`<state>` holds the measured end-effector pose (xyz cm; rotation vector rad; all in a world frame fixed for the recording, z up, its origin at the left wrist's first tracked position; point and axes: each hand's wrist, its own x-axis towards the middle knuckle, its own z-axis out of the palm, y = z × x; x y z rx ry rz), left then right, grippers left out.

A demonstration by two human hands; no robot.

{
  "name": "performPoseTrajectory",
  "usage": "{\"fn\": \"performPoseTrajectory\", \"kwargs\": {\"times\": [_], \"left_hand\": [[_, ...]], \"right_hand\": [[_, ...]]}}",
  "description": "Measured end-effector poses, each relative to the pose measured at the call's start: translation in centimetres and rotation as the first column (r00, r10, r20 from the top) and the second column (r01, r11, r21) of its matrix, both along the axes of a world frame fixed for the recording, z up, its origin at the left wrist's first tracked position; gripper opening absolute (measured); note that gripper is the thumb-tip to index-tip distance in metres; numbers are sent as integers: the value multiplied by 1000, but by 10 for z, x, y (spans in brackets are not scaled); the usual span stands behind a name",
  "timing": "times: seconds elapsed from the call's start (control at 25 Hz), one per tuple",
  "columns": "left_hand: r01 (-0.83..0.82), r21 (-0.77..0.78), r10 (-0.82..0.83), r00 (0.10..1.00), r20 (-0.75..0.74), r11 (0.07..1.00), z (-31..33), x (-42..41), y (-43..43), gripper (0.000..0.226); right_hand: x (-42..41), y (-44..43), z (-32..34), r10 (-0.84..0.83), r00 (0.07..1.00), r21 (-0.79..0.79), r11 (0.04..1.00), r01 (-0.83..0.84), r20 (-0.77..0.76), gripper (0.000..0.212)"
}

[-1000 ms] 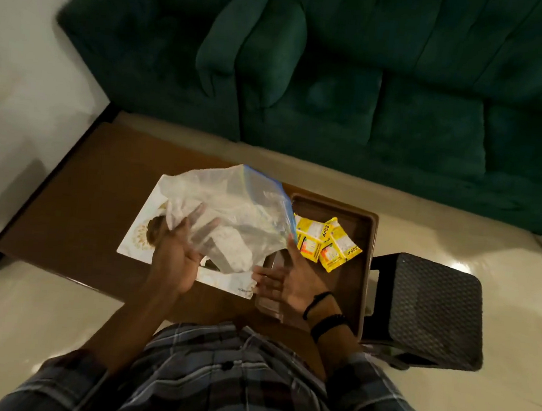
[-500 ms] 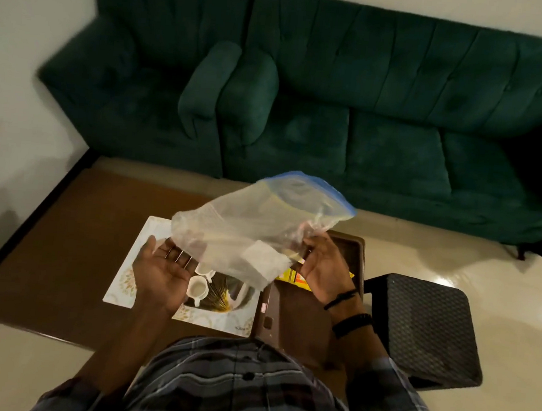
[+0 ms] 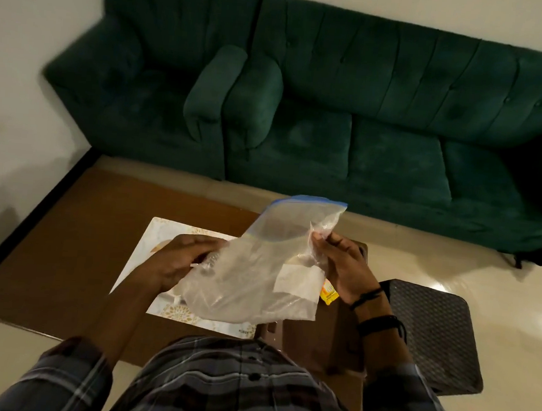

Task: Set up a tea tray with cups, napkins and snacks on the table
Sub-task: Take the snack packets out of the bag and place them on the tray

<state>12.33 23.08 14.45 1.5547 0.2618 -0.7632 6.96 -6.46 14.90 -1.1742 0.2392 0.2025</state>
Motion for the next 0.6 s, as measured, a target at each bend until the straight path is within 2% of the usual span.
{"fn": "performPoseTrajectory", "kwargs": {"times": [0.12,0.16,0.24,0.28,0.36,0.44,0.52,0.6], "left_hand": [[-45,4,45,997,59,999,-1,-2,-4,9],[-97,-31,99,993,63,995,-2,-3,-5,8],[-252,-158,265,962,68,955,-1,-1,-6,12],[-317,-232,339,939,60,920,1,-1,-5,15],[-378,-341,411,911,27,861,4,0,-4,12],[-373,-357,417,908,51,857,7,1,-4,16],[-279,-296,341,922,183,913,10,3,-4,40],[-152,-257,223,935,274,954,15,4,-2,54]], "right_hand": [[-2,-2,7,-19,1000,-76,997,18,-9,33],[-2,-4,9,-32,999,-90,995,32,9,29],[-2,-8,14,-97,995,-212,972,103,39,16],[-2,-10,14,-141,989,-286,947,146,39,18],[0,-10,10,-220,975,-407,887,218,44,35],[1,-2,8,-226,965,-517,816,261,131,52],[0,3,7,-157,955,-536,799,272,250,66],[-1,-1,10,-4,962,-572,804,165,273,72]]}}
